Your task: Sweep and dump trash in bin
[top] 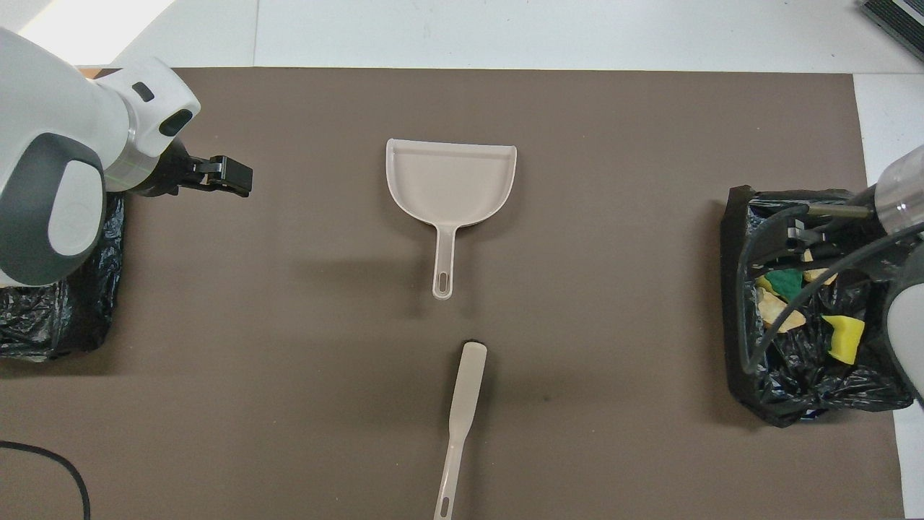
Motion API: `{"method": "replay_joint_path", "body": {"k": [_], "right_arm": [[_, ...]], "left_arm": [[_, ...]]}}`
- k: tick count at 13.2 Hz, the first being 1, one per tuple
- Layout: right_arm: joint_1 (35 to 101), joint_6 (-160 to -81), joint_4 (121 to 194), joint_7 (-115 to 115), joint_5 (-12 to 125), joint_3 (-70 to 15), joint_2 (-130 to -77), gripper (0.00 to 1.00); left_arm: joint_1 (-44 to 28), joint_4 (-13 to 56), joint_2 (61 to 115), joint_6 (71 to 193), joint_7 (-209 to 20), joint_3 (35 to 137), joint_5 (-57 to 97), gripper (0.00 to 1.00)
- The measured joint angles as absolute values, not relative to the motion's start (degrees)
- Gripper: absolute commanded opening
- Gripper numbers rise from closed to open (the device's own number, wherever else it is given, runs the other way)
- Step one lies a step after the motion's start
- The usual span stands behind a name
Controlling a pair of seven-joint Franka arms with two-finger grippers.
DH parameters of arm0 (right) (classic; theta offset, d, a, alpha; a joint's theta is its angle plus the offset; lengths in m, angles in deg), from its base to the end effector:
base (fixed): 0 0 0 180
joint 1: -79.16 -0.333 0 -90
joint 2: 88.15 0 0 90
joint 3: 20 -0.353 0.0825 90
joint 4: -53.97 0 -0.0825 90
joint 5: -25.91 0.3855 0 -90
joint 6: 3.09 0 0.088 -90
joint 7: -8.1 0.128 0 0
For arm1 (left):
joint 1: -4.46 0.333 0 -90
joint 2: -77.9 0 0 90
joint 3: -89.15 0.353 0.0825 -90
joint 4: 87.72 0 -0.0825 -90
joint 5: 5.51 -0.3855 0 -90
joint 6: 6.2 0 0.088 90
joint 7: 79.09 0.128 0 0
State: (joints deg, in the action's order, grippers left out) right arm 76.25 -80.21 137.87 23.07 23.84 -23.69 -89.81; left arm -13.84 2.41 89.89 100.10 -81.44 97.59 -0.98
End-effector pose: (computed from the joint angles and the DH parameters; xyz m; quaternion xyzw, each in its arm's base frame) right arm 0.5360 0.0561 0.6561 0.9943 -0.0754 -0.0691 0.0304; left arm 0.6326 -0.1263 0.5410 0.9973 -0.0579 0.0350 0.0270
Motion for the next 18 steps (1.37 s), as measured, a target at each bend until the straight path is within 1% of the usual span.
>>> {"method": "replay_joint_path", "body": {"k": [4,6,8,10,13,18], "right_arm": [[76.26,-80.22,138.07,23.07,23.85,-23.68,-89.49,1.00],[76.37,-80.28,138.07,23.07,23.85,-23.54,-89.48,1.00],[76.71,-80.34,138.07,23.07,23.85,-23.04,-89.48,1.00],[77.00,-80.73,138.07,23.07,23.85,-22.85,-89.48,1.00],[77.06,-80.87,138.07,23.07,23.85,-22.85,-89.48,1.00],[77.32,-80.88,138.07,23.07,23.85,-22.74,-89.48,1.00]], "left_arm": [[-9.84,1.05,89.40,97.30,-74.69,97.63,-3.10,1.00],[-6.85,0.50,87.14,93.98,-71.00,97.69,-3.11,1.00],[-4.76,0.53,83.36,89.69,-69.96,97.70,-3.11,1.00],[-4.17,2.79,79.13,88.26,-69.96,97.67,-3.11,1.00],[-4.12,8.27,74.04,88.28,-69.96,97.51,-3.11,1.00],[-4.22,9.52,72.34,85.90,-69.96,96.19,-3.22,1.00]]}}
